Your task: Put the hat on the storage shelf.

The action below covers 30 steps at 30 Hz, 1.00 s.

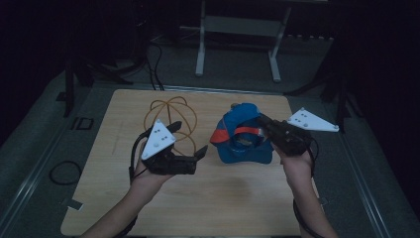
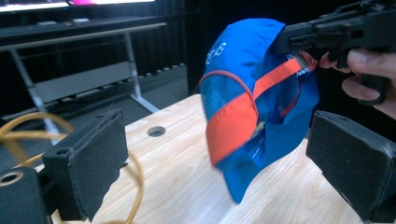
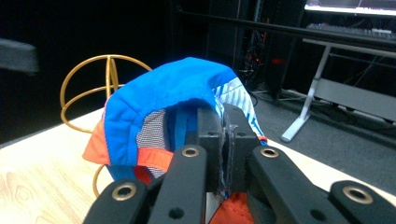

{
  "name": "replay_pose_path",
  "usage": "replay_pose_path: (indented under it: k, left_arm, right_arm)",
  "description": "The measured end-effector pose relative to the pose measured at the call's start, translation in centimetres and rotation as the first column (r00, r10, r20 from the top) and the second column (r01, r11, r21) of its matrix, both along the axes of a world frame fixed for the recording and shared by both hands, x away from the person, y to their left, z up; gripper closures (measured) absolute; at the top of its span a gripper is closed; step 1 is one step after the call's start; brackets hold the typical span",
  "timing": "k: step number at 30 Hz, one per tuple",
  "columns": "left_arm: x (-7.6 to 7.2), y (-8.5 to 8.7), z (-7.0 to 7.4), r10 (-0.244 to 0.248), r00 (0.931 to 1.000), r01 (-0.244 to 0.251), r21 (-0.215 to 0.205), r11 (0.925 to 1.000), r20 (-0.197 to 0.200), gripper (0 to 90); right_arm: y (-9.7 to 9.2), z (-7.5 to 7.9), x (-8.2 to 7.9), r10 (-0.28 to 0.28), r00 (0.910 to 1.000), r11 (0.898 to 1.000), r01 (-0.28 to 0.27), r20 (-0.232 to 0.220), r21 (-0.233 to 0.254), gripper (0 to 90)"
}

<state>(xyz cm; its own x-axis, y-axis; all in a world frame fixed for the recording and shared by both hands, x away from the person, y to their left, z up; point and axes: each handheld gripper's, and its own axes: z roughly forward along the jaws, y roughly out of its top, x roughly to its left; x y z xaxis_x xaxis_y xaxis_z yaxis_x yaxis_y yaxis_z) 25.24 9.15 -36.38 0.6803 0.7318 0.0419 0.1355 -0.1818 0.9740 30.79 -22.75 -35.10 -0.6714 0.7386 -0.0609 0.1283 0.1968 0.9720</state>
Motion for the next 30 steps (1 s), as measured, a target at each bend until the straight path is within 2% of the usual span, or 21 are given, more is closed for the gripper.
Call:
replay_pose_path:
  k: [3,7,9,13,19,22,25,28,30]
  left_arm:
    - [0.6,-1.3,0.4,-0.012,0.9999,0.012,0.014,0.9998,0.003,6.2]
    - [1.7,-2.7,0.8,-0.017,0.9998,0.017,0.006,0.9998,0.0,6.5]
    - [2.3,-3.5,0.8,-0.02,0.9998,0.02,0.02,0.9996,-0.001,6.6]
    - [3.3,-4.5,0.7,-0.032,0.9993,0.033,0.032,0.9989,-0.02,7.8]
    - [4.1,-5.4,0.8,-0.035,0.9992,0.036,0.043,0.9985,-0.018,13.7]
    - [4.6,-6.0,1.0,-0.047,0.9979,0.05,0.051,0.9975,-0.044,15.1]
    - [4.9,-6.6,0.9,-0.056,0.9963,0.062,0.087,0.9943,-0.065,16.7]
    - [5.2,-7.0,0.7,-0.059,0.9948,0.067,0.096,0.9932,-0.083,22.6]
    - [5.3,-7.1,0.6,-0.059,0.9951,0.066,0.097,0.9931,-0.08,31.0]
  right_arm:
    - [0.1,0.1,-0.4,0.013,0.9999,1.0,-0.014,0.008,0.006,87.4]
    - [0.3,0.1,-0.7,0.024,0.9996,1.0,-0.025,0.017,0.007,87.4]
    - [0.4,0.1,-0.8,0.03,0.9994,1.0,-0.03,0.015,0.003,87.4]
    - [0.6,0.1,-1.1,0.035,0.9991,0.999,-0.035,0.023,-0.009,87.4]
    - [0.9,0.3,-1.4,0.047,0.9984,0.999,-0.047,0.031,-0.009,87.4]
    - [1.0,0.3,-1.6,0.058,0.9978,0.998,-0.057,0.033,-0.01,87.3]
    - [1.2,0.4,-1.7,0.066,0.9972,0.998,-0.065,0.036,-0.012,87.4]
    - [1.4,0.4,-1.9,0.074,0.9965,0.997,-0.073,0.04,-0.016,87.4]
    - [1.5,0.4,-2.0,0.075,0.9963,0.997,-0.074,0.042,-0.021,87.4]
